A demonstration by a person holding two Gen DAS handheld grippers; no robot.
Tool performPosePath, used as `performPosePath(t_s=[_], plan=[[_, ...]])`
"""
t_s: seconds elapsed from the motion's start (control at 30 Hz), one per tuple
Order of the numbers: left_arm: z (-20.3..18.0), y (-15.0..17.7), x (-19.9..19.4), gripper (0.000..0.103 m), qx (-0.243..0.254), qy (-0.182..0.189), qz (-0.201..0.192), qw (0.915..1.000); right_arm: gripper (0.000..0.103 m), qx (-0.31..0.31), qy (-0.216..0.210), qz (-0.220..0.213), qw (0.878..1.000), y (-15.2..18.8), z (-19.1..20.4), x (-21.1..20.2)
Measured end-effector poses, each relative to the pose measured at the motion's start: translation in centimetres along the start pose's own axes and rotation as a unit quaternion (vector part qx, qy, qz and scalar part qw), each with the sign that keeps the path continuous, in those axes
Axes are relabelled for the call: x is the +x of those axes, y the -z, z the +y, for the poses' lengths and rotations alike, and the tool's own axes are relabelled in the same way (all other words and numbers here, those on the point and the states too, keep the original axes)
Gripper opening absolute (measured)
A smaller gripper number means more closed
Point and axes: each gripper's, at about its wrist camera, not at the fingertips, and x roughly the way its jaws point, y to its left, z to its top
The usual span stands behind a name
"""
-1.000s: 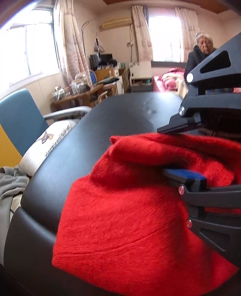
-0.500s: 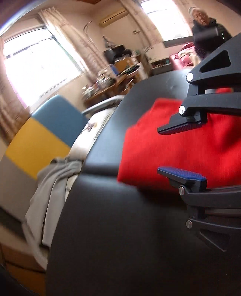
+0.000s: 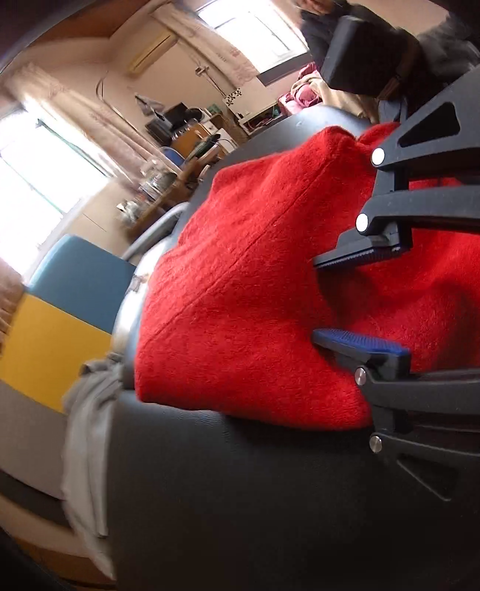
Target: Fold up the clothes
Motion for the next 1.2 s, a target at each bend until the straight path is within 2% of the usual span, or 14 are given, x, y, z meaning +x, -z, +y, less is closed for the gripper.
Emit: performPosePath(t_s=[0.07,0.17,0.33,0.47,0.57,0.73,0.8,0.83,0.93,1.0,1.1,1.17,1.2], plan=[[-0.1,-0.2,-0.6,0.032,-0.005,0.005,-0.002,1.0000,0.103,0.052,-0.002,-0.051,0.997,0.9,-0.5,-1.7],[0.3,-0.1,-2.5,0.032,-0.016,0.024,-0.024,0.9993,0.103,0.067,0.050,-0.095,0.992,1.1,0.8,-4.3],[1.3,0.9,-4.8,0.033,-0.031,0.034,-0.048,0.9978,0.103,0.079,0.098,-0.165,0.978,-1.8,1.7,-6.6],[1.6,2.3,-5.7,0.033,-0.031,0.028,-0.045,0.9981,0.103,0.092,0.132,-0.218,0.963,-4.3,2.0,-8.4],[1.8,3.4,-6.3,0.033,-0.030,0.034,-0.047,0.9979,0.099,0.153,0.132,-0.216,0.955,-6.1,-1.3,-6.4],[1.3,4.9,-7.4,0.033,0.006,0.048,-0.056,0.9972,0.064,0.200,0.138,-0.213,0.946,-7.4,-3.2,-4.1],[0.9,5.3,-7.5,0.033,0.017,0.063,-0.056,0.9963,0.032,0.212,0.143,-0.209,0.944,-7.9,-3.7,-3.5],[0.7,5.4,-7.3,0.033,0.025,0.069,-0.053,0.9959,0.028,0.204,0.167,-0.199,0.944,-8.1,-3.2,-3.5],[-0.3,6.0,-6.4,0.034,0.060,0.077,-0.028,0.9948,0.024,0.178,0.235,-0.171,0.940,-8.9,-1.7,-3.8],[-0.6,6.6,-5.6,0.034,0.078,0.078,-0.006,0.9939,0.020,0.162,0.266,-0.172,0.935,-8.5,-0.8,-4.7],[-0.6,7.7,-4.2,0.034,0.087,0.075,0.026,0.9931,0.019,0.136,0.311,-0.173,0.925,-7.8,0.6,-6.0],[-0.8,8.3,-3.9,0.034,0.101,0.068,0.028,0.9922,0.019,0.149,0.330,-0.152,0.920,-6.3,-0.7,-5.3],[-0.9,8.1,-4.0,0.034,0.098,0.070,0.027,0.9923,0.019,0.159,0.319,-0.162,0.920,-4.8,-1.9,-4.9]])
